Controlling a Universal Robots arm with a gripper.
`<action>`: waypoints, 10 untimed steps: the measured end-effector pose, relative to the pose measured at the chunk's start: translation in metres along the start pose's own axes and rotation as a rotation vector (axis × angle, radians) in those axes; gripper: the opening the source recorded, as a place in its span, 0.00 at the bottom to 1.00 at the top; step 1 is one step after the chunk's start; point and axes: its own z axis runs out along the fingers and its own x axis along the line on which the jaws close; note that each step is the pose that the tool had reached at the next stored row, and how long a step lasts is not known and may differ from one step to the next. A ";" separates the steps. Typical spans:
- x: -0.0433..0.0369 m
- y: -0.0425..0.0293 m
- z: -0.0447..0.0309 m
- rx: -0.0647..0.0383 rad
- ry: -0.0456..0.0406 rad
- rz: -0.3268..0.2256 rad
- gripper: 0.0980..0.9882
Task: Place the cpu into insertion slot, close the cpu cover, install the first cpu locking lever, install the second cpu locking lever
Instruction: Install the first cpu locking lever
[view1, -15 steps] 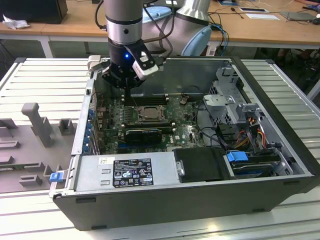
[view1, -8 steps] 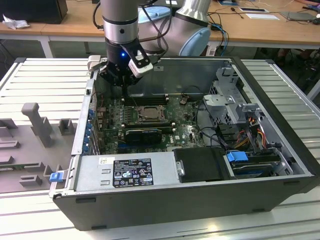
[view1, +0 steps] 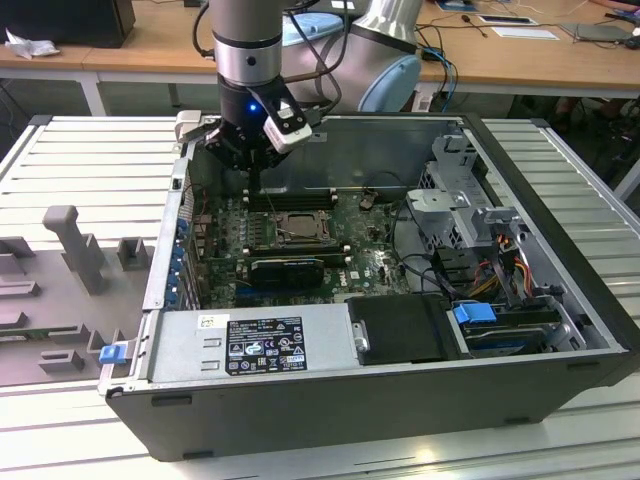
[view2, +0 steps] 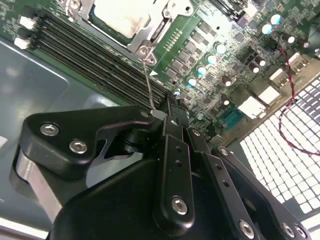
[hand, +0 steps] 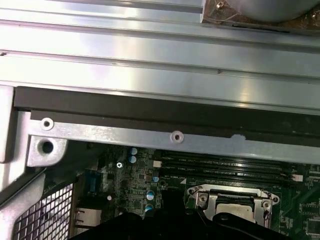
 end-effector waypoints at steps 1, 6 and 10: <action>-0.0008 -0.0001 0.0000 0.000 0.0001 0.000 0.01; -0.0060 -0.0006 -0.0001 0.000 0.0001 0.000 0.01; -0.0091 -0.0008 -0.0001 0.000 0.0001 0.000 0.01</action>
